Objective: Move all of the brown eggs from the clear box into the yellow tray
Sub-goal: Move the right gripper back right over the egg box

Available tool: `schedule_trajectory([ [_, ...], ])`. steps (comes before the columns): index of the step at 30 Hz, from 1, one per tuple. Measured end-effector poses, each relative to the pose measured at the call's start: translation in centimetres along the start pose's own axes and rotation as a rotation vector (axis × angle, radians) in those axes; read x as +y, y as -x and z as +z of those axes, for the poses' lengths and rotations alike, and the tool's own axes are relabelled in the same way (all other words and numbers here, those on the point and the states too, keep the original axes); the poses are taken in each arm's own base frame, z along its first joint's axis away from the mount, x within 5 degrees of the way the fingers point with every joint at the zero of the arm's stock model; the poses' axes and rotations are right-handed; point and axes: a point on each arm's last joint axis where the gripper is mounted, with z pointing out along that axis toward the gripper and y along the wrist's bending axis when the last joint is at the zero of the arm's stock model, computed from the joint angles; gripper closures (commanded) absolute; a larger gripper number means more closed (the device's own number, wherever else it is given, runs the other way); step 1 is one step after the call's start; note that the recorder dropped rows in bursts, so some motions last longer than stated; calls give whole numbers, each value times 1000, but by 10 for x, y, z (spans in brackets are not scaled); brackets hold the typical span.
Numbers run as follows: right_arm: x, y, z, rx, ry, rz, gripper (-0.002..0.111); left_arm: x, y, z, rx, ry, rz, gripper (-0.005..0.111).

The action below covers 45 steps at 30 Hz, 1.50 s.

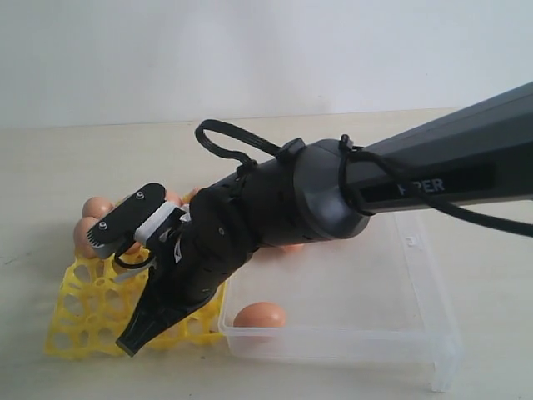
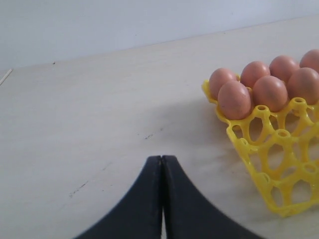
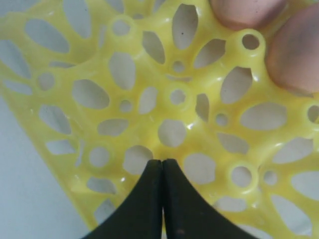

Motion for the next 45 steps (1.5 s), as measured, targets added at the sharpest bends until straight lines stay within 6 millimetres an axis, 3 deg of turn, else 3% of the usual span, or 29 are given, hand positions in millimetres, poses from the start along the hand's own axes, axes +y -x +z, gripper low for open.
schedule_trajectory([
  [10,0,-3,-22,-42,-10,-2,108,0,0,0,0,0,0,107],
  [18,-5,14,-75,-276,-57,-28,90,0,0,0,0,0,0,107],
  [23,-25,13,-110,-325,-96,17,73,0,0,0,0,0,0,107],
  [28,-54,-8,-135,-166,-101,112,66,0,0,0,0,0,0,107],
  [33,-79,-39,-138,74,-81,205,66,0,0,0,0,0,0,107],
  [37,-96,-50,-141,132,-90,259,66,0,0,0,0,0,0,107],
  [45,-101,-63,-117,254,-51,320,66,0,0,0,0,0,0,107],
])
